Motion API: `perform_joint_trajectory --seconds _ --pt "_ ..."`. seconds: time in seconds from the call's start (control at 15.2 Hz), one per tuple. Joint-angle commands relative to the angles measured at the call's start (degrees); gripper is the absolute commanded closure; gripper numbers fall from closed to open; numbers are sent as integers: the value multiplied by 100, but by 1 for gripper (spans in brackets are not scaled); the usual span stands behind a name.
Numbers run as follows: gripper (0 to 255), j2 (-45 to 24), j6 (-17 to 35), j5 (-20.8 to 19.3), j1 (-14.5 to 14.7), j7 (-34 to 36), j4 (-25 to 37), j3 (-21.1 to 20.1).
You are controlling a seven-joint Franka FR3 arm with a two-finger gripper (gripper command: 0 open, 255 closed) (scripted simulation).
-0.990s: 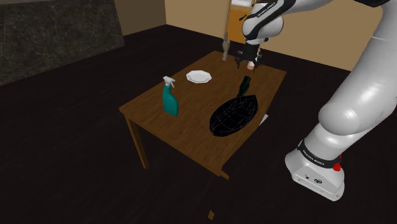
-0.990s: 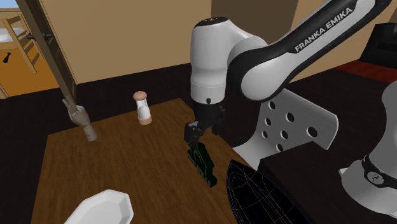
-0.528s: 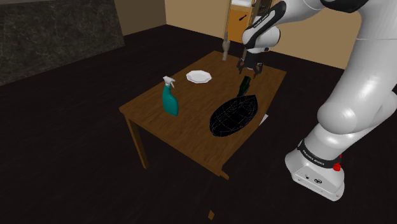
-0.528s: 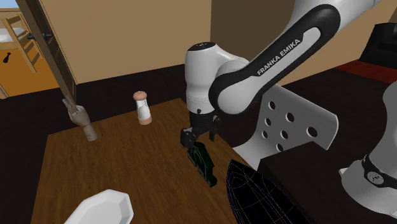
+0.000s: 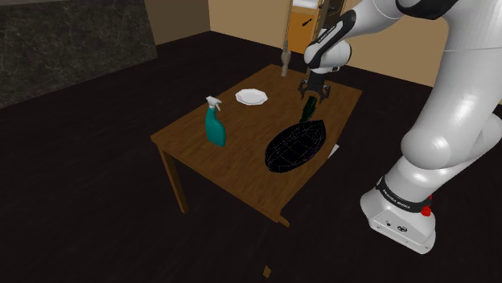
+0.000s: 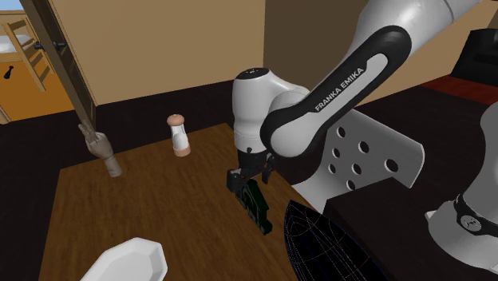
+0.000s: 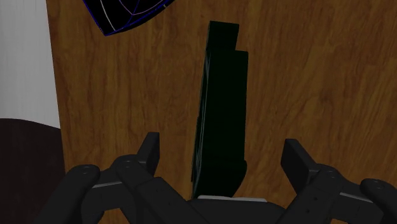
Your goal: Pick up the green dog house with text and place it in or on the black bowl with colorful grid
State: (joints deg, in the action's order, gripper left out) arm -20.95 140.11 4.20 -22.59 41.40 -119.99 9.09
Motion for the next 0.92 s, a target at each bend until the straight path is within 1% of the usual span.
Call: perform_joint_trajectory --seconds 0.0,0.2,0.26,0.86 --pt "0 -6 9 2 -1 -1 -1 -1" --pt "0 -6 7 2 0 -1 -1 -1" --pt "255 -6 7 2 0 -1 -1 -1" --pt "255 -6 9 2 -1 -1 -1 -1"
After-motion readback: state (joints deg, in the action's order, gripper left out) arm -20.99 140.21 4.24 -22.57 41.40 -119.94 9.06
